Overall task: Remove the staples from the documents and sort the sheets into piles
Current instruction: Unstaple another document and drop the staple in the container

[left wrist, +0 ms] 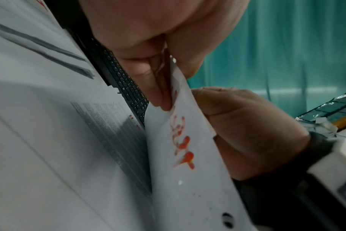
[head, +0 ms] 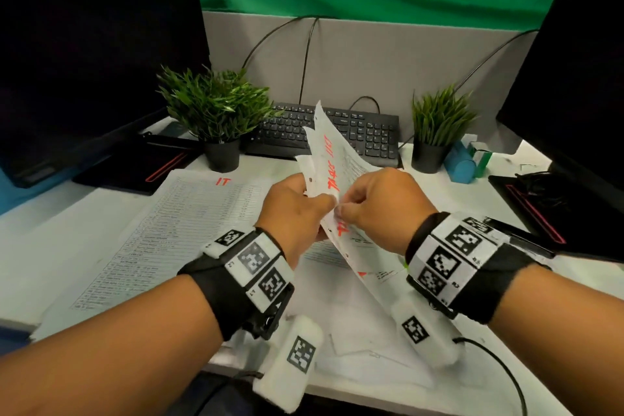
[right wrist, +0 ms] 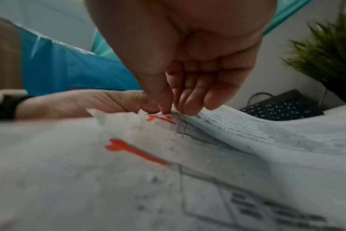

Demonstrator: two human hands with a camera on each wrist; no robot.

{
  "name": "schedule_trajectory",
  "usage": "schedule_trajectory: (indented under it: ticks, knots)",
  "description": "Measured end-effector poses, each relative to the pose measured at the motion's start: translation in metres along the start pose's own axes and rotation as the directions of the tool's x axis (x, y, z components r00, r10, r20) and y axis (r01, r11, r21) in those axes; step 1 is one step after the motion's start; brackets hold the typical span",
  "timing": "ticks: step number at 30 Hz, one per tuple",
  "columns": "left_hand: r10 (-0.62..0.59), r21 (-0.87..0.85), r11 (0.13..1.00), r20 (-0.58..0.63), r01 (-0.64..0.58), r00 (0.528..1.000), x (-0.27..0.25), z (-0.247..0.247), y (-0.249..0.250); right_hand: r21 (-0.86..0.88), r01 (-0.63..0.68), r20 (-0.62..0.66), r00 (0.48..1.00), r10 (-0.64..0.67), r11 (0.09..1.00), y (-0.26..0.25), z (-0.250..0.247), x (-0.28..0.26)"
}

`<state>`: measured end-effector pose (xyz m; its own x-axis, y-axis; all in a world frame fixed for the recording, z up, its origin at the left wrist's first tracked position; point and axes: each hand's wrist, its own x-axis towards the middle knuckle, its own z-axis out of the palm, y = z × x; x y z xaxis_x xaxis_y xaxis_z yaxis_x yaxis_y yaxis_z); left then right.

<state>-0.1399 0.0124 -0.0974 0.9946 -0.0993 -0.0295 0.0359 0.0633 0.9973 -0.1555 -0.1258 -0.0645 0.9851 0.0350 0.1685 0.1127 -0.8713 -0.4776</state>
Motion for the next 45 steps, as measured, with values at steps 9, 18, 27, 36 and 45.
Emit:
schedule_trajectory:
  ticks: [9,18,27,36,45]
  knots:
    - [0.057,0.148,0.988,-0.044,-0.05,0.997,-0.001,0.004,-0.004,0.201,-0.083,0.01,0.997,0.082,0.976,0.006,0.004,-0.001]
    - [0.263,0.489,0.85,-0.072,-0.196,0.962,-0.003,0.013,0.001,0.583,-0.37,0.296,0.926,0.234,0.724,0.013,-0.009,0.001]
    - [0.222,0.555,0.821,-0.102,-0.13,0.97,-0.003,0.007,-0.01,0.628,-0.412,0.376,0.903,0.206,0.661,0.018,-0.013,0.004]
    - [0.193,0.438,0.884,-0.021,-0.164,0.981,0.011,-0.017,-0.008,0.666,-0.31,0.304,0.943,0.133,0.678,0.022,-0.013,0.0]
    - [0.018,0.319,0.946,0.137,-0.061,0.99,-0.002,-0.019,0.011,0.592,-0.244,0.277,0.957,0.091,0.768,0.012,0.006,0.005]
